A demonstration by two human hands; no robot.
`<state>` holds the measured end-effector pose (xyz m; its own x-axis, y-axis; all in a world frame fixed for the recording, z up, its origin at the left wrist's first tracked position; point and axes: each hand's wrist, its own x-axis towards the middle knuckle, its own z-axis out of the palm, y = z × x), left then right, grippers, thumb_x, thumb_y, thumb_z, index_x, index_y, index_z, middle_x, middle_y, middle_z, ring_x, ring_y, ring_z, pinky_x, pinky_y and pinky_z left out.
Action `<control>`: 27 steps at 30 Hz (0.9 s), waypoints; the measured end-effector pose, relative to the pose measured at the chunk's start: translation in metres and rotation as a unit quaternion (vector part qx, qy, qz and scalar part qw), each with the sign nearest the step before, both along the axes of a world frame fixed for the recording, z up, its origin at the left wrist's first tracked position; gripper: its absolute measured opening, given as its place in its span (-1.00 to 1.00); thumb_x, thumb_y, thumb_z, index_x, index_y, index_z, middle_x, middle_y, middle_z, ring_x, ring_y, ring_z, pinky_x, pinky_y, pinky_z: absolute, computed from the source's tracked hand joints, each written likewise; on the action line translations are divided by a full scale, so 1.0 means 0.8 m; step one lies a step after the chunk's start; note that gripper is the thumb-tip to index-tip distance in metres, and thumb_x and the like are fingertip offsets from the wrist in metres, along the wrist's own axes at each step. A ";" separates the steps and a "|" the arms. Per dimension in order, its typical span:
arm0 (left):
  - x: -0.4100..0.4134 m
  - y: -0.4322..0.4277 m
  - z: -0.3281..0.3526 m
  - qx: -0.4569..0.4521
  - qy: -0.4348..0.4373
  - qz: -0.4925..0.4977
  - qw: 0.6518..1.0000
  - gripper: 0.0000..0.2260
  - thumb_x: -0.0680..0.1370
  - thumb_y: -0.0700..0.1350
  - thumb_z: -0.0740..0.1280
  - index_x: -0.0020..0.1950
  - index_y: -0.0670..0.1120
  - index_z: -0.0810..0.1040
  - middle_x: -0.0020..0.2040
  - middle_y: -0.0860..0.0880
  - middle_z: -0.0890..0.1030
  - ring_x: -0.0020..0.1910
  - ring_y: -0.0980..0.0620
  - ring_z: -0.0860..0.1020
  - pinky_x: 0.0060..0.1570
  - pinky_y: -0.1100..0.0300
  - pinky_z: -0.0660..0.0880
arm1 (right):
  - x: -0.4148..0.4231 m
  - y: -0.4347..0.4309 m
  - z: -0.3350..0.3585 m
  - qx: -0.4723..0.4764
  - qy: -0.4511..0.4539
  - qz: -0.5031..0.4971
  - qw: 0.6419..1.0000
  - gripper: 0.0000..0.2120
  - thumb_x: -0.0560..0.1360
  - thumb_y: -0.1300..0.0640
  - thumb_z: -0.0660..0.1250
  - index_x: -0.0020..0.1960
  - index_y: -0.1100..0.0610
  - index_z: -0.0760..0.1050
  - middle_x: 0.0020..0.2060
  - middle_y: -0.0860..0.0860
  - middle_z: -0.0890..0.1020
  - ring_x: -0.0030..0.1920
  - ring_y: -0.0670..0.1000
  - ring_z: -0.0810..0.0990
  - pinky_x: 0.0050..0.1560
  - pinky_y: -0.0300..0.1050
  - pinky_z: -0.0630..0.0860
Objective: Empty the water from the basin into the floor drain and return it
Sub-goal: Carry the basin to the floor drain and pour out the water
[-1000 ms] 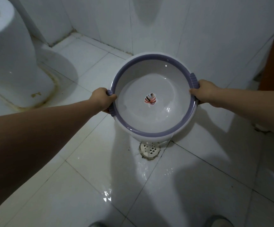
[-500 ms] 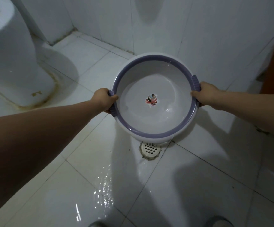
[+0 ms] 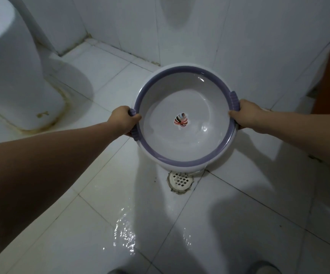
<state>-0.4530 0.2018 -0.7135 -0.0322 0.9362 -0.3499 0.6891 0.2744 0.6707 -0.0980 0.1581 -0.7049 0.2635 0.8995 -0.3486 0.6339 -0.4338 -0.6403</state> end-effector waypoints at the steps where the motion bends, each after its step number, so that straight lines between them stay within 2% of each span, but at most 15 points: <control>1: 0.000 0.000 0.000 0.000 0.001 -0.002 1.000 -0.81 0.60 -0.06 0.27 0.07 -0.18 0.50 -0.11 -0.18 0.62 -0.30 -0.09 0.64 -0.60 0.25 0.51 | 0.000 0.000 0.000 -0.002 0.000 -0.001 1.000 -0.84 0.57 0.18 0.21 0.10 0.24 0.42 -0.02 0.28 0.58 -0.01 0.28 0.62 0.01 0.17 0.61; 5: -0.001 0.001 0.001 -0.003 -0.001 -0.003 1.000 -0.80 0.60 -0.07 0.27 0.08 -0.20 0.50 -0.10 -0.19 0.62 -0.28 -0.12 0.65 -0.57 0.21 0.55 | 0.000 0.000 0.000 -0.008 -0.001 -0.004 1.000 -0.76 0.57 0.17 0.21 0.17 0.28 0.42 0.03 0.31 0.58 0.01 0.29 0.62 0.04 0.20 0.60; 13: -0.001 0.002 -0.004 0.003 -0.005 0.001 1.000 -0.81 0.59 -0.08 0.28 0.07 -0.21 0.50 -0.07 -0.22 0.62 -0.26 -0.14 0.65 -0.60 0.24 0.53 | 0.001 -0.002 -0.004 -0.003 -0.006 0.000 1.000 -0.82 0.56 0.17 0.22 0.09 0.27 0.42 0.02 0.31 0.59 -0.02 0.27 0.62 0.02 0.19 0.61; 20: -0.003 0.002 -0.003 0.008 0.000 -0.003 1.000 -0.83 0.58 -0.08 0.28 0.04 -0.19 0.50 -0.08 -0.22 0.61 -0.26 -0.14 0.65 -0.58 0.22 0.54 | 0.001 -0.003 -0.010 -0.011 -0.011 -0.002 1.000 -0.74 0.55 0.15 0.22 0.17 0.27 0.41 0.04 0.30 0.58 0.00 0.28 0.62 0.03 0.21 0.60; 23: -0.001 0.002 -0.002 0.009 0.011 -0.005 1.000 -0.81 0.59 -0.07 0.28 0.04 -0.20 0.50 -0.09 -0.21 0.62 -0.26 -0.15 0.65 -0.52 0.17 0.57 | 0.001 -0.003 -0.010 -0.008 -0.014 -0.002 1.000 -0.73 0.55 0.14 0.23 0.17 0.28 0.41 0.04 0.30 0.58 0.00 0.28 0.61 0.04 0.21 0.60; 27: 0.000 0.002 -0.001 0.010 0.007 -0.006 1.000 -0.81 0.59 -0.08 0.28 0.05 -0.20 0.50 -0.10 -0.22 0.61 -0.27 -0.14 0.65 -0.54 0.18 0.56 | 0.001 -0.003 -0.011 -0.004 -0.020 -0.002 1.000 -0.73 0.55 0.14 0.23 0.17 0.28 0.42 0.03 0.29 0.59 0.00 0.27 0.61 0.04 0.20 0.60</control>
